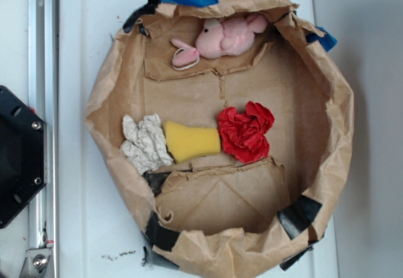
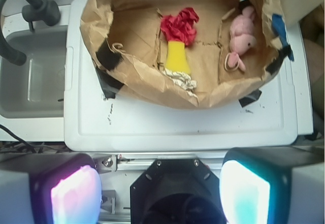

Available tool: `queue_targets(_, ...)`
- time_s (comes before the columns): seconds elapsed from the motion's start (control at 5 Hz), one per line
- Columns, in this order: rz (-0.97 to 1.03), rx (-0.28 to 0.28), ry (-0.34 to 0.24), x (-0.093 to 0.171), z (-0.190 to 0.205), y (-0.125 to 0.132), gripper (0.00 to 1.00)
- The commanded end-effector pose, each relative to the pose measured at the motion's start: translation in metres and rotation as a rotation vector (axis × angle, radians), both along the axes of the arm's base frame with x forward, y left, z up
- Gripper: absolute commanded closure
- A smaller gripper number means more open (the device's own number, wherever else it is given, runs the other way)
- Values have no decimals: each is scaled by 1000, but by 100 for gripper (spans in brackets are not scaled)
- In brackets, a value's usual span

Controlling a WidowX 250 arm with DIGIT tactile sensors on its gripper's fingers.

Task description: Grab the white paper.

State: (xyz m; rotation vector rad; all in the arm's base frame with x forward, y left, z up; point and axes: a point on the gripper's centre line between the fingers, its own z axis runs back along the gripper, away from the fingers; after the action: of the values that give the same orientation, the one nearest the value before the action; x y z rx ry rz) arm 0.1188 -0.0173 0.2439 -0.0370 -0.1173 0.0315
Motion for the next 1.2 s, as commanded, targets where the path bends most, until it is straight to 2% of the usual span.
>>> queue_targets(0.0, 0, 0, 0, 0, 0, 0, 0)
queue_targets(0.2, 29, 16, 15, 28, -20, 5, 0)
queue_targets(0.4, 102, 41, -12, 54, -33, 8, 0)
queue_targets(0.6, 130, 7, 0, 80, -34, 10, 0)
queue_targets(1.0, -16, 52, -36, 102, -79, 14, 0)
